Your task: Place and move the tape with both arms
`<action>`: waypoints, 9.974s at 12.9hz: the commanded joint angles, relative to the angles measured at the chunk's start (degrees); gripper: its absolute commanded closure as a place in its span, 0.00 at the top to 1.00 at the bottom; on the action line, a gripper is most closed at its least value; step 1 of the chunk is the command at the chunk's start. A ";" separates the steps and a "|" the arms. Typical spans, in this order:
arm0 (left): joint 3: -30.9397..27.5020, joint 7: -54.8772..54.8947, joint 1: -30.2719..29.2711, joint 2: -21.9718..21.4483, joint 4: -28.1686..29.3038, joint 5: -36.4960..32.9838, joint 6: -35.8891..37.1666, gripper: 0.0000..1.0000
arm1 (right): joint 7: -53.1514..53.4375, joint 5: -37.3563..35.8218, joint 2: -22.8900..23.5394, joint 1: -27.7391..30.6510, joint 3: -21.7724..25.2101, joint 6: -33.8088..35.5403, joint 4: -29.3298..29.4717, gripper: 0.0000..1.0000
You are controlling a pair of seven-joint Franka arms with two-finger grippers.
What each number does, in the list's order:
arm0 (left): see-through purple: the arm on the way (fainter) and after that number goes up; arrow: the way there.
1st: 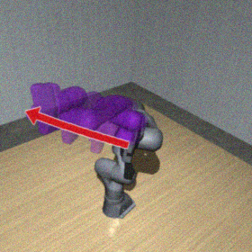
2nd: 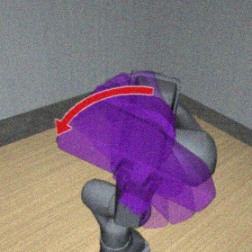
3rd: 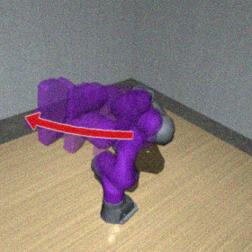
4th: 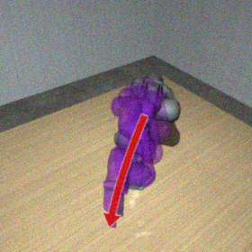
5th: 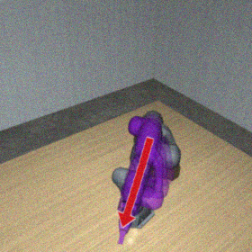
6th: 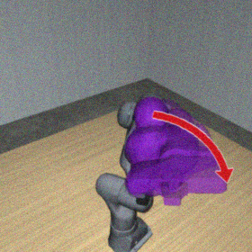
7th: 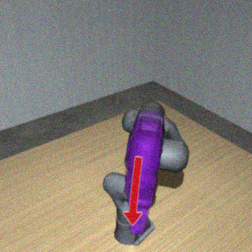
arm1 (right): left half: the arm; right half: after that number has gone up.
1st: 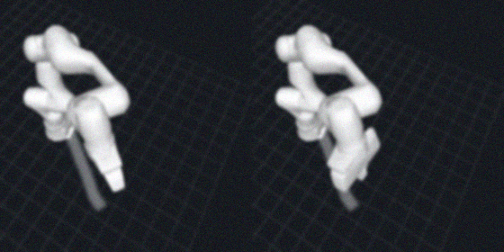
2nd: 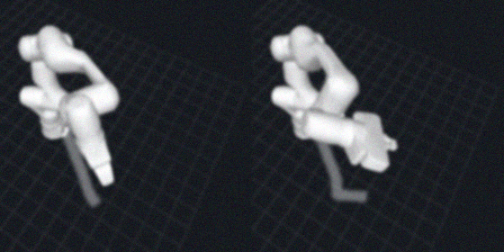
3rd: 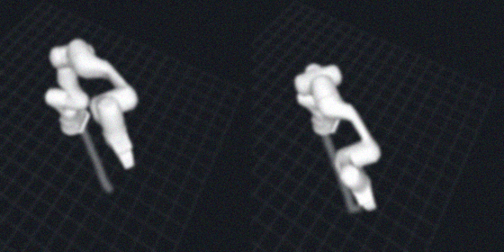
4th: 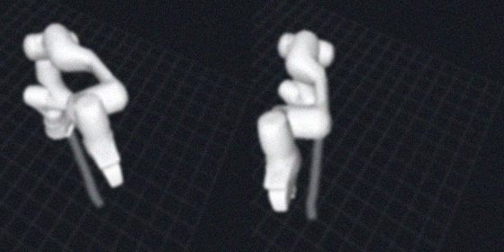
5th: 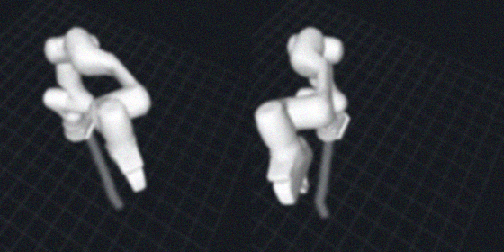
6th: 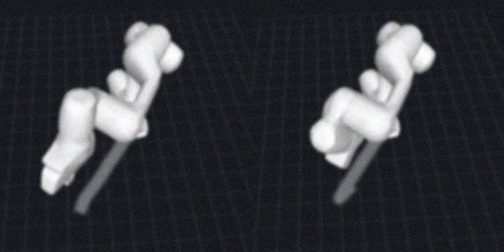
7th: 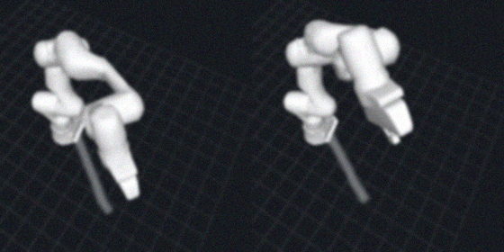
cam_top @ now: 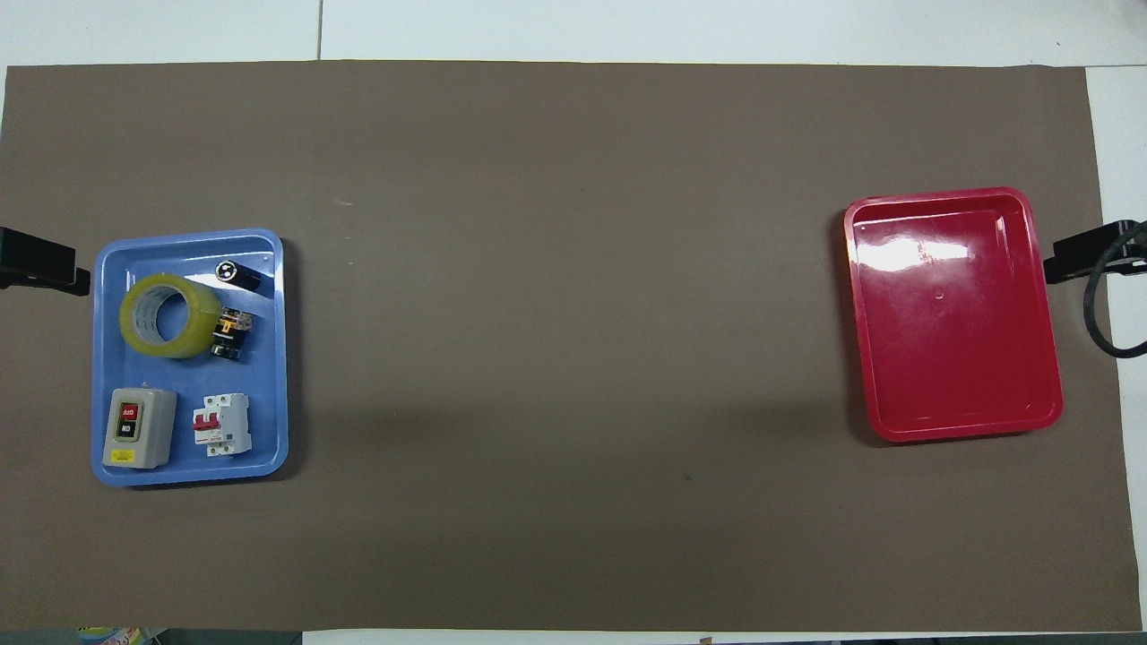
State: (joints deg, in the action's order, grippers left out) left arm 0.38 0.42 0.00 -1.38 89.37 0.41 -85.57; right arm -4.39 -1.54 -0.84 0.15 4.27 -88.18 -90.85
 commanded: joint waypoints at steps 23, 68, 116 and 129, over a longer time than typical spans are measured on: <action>-0.29 0.98 -1.48 -1.34 6.84 1.35 -8.97 1.00 | -1.23 -0.22 0.49 0.55 -0.58 -0.42 0.59 1.00; 0.06 -41.36 29.51 7.79 30.69 -4.71 -44.92 0.00 | -1.32 0.49 -0.39 -0.06 -0.75 2.04 -0.20 1.00; 0.32 3.45 1.59 -1.35 2.22 -0.32 0.40 1.00 | 44.21 -6.54 19.03 -37.68 -2.33 -48.05 -23.05 0.94; -0.20 2.75 0.71 -0.55 0.10 -0.23 0.41 1.00 | 33.98 -5.75 14.05 -26.82 -2.42 -32.17 -13.91 0.00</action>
State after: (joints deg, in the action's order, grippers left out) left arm 0.28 3.84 0.90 -2.30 90.24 0.47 -84.60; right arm 36.38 -7.28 17.95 -33.27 2.43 -124.68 -105.11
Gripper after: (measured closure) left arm 0.000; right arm 0.789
